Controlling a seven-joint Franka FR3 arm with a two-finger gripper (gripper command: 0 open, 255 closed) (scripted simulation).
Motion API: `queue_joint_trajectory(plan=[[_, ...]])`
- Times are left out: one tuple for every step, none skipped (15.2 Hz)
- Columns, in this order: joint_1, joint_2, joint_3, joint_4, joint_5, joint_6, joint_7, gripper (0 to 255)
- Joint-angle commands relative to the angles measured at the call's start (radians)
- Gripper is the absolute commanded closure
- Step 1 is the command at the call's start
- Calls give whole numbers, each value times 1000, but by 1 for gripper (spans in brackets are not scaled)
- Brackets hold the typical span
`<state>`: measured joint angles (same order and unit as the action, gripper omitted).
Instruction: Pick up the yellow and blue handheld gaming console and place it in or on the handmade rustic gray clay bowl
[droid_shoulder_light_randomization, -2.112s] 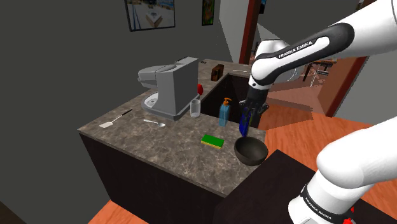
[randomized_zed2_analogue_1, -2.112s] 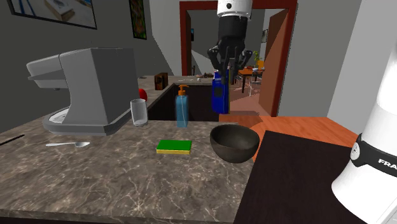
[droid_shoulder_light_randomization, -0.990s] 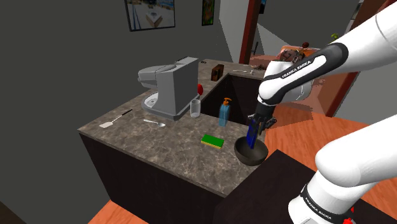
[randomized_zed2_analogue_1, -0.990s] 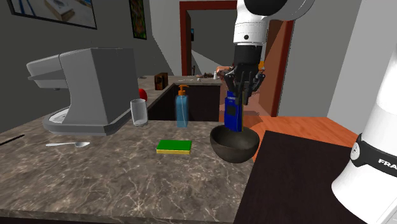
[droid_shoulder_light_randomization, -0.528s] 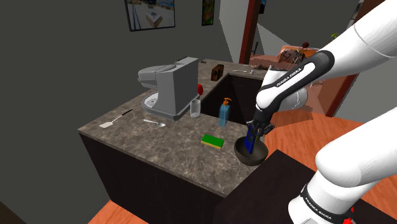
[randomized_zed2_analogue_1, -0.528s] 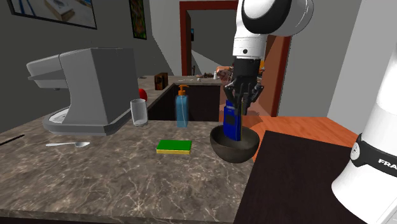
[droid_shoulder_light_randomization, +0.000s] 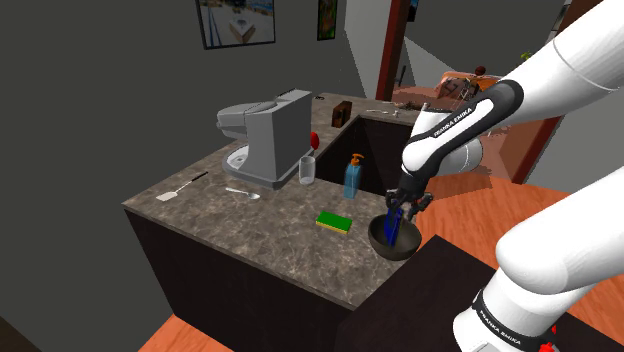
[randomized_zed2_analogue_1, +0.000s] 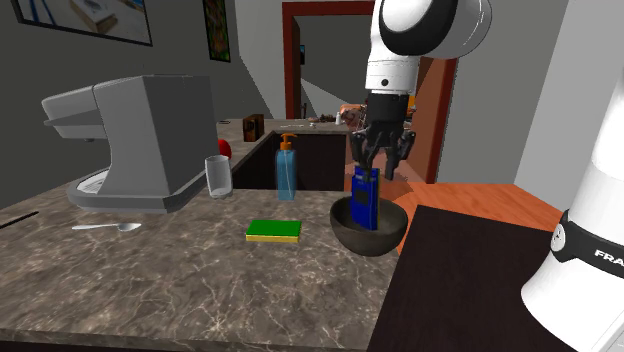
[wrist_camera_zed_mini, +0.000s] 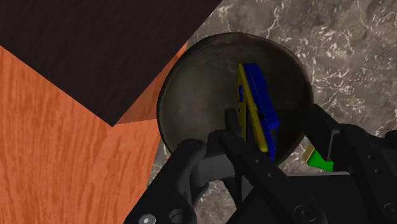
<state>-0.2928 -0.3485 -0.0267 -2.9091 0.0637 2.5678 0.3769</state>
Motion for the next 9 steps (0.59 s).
queue_joint_trajectory(plan=[[0, 0, 0, 0, 0, 0, 0, 0], [0, 0, 0, 0, 0, 0, 0, 0], [0, 0, 0, 0, 0, 0, 0, 0], [0, 0, 0, 0, 0, 0, 0, 0], [0, 0, 0, 0, 0, 0, 0, 0], [-4, -43, 1, 9, -6, -51, 4, 0], [-8, -83, 2, 19, -11, -102, 7, 0], [-11, -121, 2, 32, -15, -152, 9, 0], [-13, -148, 2, 43, -17, -190, 10, 0]])
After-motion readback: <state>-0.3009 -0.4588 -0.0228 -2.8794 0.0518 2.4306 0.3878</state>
